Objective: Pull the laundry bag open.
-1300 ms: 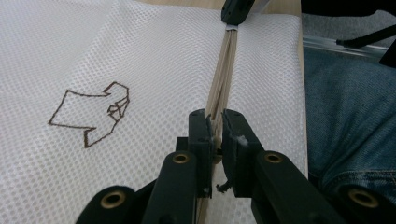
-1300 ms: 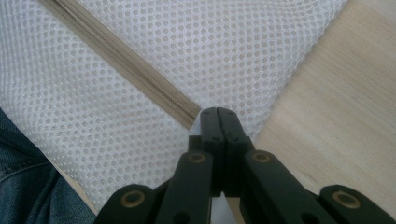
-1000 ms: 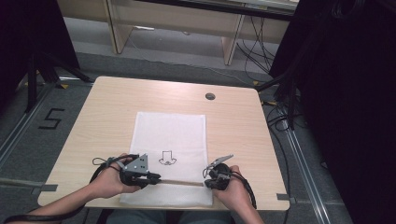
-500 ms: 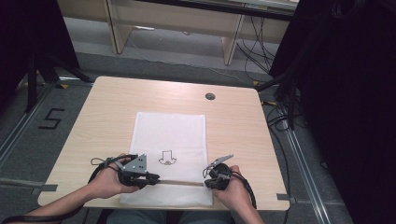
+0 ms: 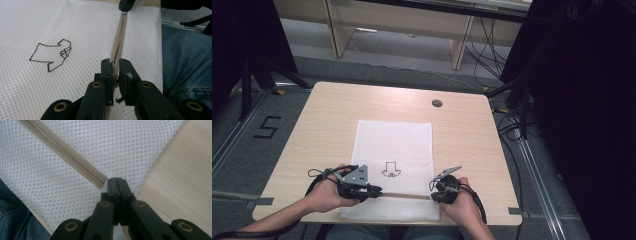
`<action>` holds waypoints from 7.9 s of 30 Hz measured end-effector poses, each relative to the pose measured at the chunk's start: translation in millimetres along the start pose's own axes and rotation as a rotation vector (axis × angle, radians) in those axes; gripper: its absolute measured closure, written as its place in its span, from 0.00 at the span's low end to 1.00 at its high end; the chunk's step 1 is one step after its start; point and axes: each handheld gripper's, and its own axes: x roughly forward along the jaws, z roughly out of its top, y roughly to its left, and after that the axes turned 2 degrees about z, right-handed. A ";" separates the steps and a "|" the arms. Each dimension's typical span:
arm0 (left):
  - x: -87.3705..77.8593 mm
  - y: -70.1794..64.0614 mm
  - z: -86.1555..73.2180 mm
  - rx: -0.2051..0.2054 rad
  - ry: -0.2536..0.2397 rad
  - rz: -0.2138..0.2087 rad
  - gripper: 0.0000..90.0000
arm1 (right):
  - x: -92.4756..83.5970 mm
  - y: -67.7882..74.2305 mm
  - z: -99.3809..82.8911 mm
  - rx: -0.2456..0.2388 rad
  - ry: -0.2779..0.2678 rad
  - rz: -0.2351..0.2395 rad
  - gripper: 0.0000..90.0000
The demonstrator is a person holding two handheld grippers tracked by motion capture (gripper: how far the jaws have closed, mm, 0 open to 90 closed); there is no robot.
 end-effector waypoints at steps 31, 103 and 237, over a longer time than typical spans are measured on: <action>-11.4 4.2 -6.6 -0.005 0.004 0.015 0.91 | 0.1 0.1 -0.1 0.000 -0.002 -0.001 1.00; -25.6 10.4 -18.8 -0.023 -0.011 0.038 0.91 | 0.1 0.8 -0.1 0.005 -0.001 -0.002 1.00; -69.4 42.2 -57.1 -0.249 -0.132 0.227 0.41 | -20.4 2.1 -8.2 0.021 -0.118 -0.083 0.74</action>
